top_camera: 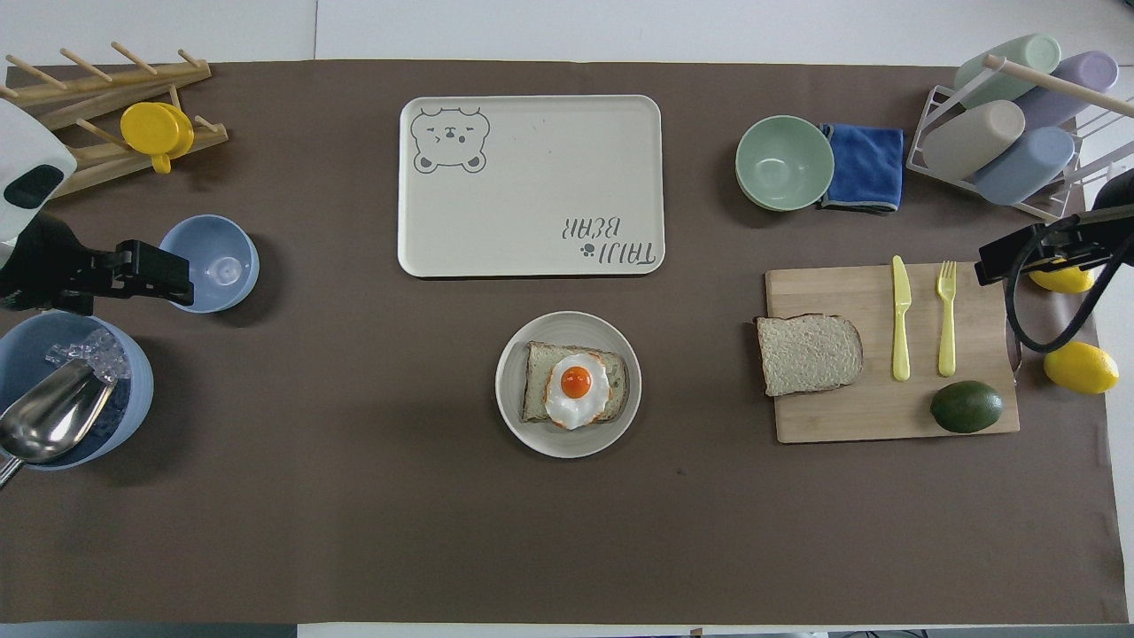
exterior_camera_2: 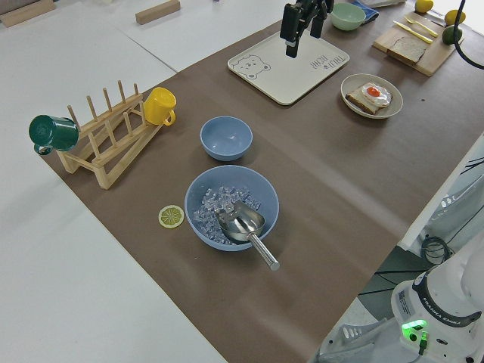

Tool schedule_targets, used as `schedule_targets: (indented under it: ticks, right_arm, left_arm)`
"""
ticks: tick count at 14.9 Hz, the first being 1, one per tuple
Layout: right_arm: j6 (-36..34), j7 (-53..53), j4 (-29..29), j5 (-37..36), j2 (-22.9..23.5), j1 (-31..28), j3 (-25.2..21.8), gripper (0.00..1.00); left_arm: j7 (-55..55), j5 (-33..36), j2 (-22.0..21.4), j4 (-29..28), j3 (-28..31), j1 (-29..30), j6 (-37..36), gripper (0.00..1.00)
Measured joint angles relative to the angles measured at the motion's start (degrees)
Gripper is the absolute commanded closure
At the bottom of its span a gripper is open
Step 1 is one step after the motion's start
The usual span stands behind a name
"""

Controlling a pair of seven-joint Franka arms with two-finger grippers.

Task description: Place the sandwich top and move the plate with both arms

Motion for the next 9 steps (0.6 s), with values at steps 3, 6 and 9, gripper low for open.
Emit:
schedule_targets:
  ticks: [3,6,9]
  right_arm:
    - [0.0,0.0,-0.1,-0.1,0.0,-0.3,-0.3,0.00]
    - [4.5,0.3,-4.5,-2.8,-0.7,0.3,-0.2,0.00]
    - [8.9,11.5,-11.9,-7.9,-0.1,8.4,0.1,0.00]
  left_arm:
    - [0.0,0.0,0.0,0.0,0.0,0.0,0.0,0.00]
    - [0.0,0.0,0.0,0.0,0.0,0.0,0.0,0.00]
    - [0.0,0.0,0.0,0.0,-0.1,0.0,0.0,0.00]
